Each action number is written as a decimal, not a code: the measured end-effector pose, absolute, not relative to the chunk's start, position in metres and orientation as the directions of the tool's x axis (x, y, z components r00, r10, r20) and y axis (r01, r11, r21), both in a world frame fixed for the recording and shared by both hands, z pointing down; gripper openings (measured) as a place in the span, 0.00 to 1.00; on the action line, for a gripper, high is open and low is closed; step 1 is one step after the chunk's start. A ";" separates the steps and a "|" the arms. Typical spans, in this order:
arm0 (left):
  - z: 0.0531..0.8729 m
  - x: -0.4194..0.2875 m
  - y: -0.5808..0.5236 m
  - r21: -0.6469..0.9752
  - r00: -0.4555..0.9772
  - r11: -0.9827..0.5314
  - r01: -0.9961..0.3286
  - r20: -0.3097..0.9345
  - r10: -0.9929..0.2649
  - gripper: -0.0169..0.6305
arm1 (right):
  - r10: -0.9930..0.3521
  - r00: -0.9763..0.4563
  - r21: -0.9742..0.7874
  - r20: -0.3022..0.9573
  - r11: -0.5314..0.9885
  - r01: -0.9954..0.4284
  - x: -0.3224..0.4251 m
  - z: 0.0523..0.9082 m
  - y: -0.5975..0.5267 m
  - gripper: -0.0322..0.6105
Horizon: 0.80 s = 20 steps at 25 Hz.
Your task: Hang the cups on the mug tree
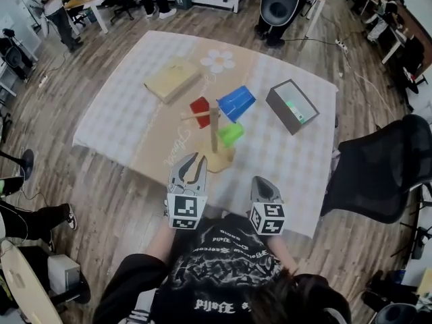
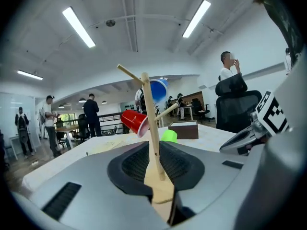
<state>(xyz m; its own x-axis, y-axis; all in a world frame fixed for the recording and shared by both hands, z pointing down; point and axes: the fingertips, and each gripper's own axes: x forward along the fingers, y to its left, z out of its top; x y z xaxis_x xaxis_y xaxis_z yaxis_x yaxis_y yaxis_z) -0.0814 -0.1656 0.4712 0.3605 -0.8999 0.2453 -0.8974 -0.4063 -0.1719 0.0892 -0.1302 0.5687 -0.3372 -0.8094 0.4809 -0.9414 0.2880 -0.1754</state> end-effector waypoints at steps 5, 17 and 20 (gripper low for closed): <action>0.477 -0.088 -0.149 0.014 0.388 -0.397 -0.918 0.246 -0.888 0.15 | -0.815 -0.385 -0.213 0.434 0.322 -0.922 0.083 0.562 -0.133 0.06; 0.472 -0.103 -0.147 0.105 0.356 -0.341 -0.934 0.223 -0.907 0.06 | -0.885 -0.409 -0.154 0.224 0.382 -0.911 0.078 0.481 -0.160 0.06; 0.468 -0.102 -0.148 0.093 0.362 -0.350 -0.932 0.214 -0.907 0.06 | -0.889 -0.417 -0.158 0.187 0.392 -0.907 0.076 0.467 -0.161 0.06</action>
<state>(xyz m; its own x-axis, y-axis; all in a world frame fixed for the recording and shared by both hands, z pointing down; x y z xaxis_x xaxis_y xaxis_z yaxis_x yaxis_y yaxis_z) -0.1020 -0.1479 0.4678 0.3623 -0.9072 0.2136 -0.9320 -0.3503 0.0931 0.0762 -0.1614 0.4666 -0.4168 -0.8895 0.1873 -0.9065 0.3915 -0.1580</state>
